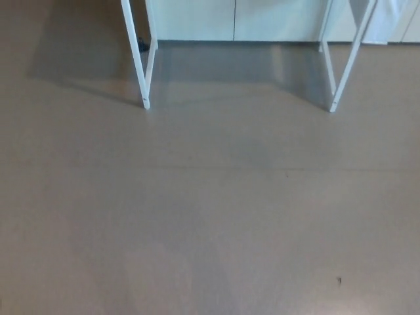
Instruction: The robot walks towards a desk on which an air pump is kept in the middle. It lifts it up and holds it with its left hand and uses its right hand to compress it by pushing its handle inwards.
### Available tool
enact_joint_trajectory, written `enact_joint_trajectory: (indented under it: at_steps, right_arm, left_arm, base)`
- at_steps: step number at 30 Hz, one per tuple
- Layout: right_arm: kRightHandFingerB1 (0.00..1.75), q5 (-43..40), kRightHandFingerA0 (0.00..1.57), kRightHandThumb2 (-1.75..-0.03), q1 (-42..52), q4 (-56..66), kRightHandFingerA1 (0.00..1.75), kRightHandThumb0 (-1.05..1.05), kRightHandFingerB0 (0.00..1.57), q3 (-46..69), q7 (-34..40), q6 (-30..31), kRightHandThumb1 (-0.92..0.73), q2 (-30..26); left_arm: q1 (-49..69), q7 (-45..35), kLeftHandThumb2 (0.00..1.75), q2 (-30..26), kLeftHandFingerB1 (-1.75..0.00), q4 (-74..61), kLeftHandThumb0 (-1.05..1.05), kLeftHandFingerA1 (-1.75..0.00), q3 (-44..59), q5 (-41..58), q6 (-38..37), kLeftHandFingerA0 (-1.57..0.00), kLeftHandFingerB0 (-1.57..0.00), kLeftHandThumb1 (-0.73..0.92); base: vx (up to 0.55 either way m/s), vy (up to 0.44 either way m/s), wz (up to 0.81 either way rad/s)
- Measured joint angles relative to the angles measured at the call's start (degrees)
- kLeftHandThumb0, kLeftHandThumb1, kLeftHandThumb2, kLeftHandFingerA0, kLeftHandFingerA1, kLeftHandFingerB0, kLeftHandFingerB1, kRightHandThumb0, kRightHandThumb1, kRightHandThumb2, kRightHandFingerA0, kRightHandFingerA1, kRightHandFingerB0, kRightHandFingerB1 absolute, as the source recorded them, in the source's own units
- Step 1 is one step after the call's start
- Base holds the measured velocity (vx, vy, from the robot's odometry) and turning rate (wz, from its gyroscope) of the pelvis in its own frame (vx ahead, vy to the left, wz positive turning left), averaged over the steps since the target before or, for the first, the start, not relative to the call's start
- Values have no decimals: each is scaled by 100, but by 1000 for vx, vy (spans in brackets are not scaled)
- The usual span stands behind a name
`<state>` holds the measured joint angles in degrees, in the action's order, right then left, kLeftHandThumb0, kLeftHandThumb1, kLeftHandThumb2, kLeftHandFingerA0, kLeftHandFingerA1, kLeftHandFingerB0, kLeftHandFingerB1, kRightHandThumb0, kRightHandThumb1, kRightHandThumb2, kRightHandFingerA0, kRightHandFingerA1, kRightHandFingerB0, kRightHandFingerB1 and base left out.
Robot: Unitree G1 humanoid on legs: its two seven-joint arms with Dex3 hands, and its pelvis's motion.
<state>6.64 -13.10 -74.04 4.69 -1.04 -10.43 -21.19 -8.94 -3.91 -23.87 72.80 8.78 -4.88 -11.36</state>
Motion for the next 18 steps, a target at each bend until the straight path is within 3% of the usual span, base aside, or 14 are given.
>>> enact_joint_trajectory:
  at_steps: [6,7,8,9,18]
  right_arm:
    - [36,4,46,-64,-12,-7,44,-62,37,-3,1,-2,-81,-10]
    - [36,5,45,-64,-11,-9,43,-62,36,-4,1,-2,-81,-10]
    - [36,6,45,-64,-3,-11,43,-62,36,-7,1,-2,-81,-11]
    - [36,8,45,-64,12,-16,43,-62,37,-10,0,-2,-81,-9]
    - [35,8,46,-64,0,-13,43,-62,37,-14,-4,-21,-81,12]
  left_arm:
    - [44,14,65,2,-33,31,-61,-36,-83,-22,0,-51,-39,79]
    - [48,16,69,2,-36,32,-65,-40,-107,-34,0,-50,-36,70]
    - [55,24,69,2,-36,31,-65,-40,-123,-46,1,-50,-36,70]
    - [58,30,65,3,-32,32,-60,-35,-119,-46,1,-46,-36,80]
    - [44,52,64,-31,-32,9,-61,-35,-113,-45,-19,-46,-34,79]
  base:
    - [335,-68,-4]
    - [362,-4,-22]
    - [385,78,-19]
    - [371,88,-14]
    - [507,145,-15]
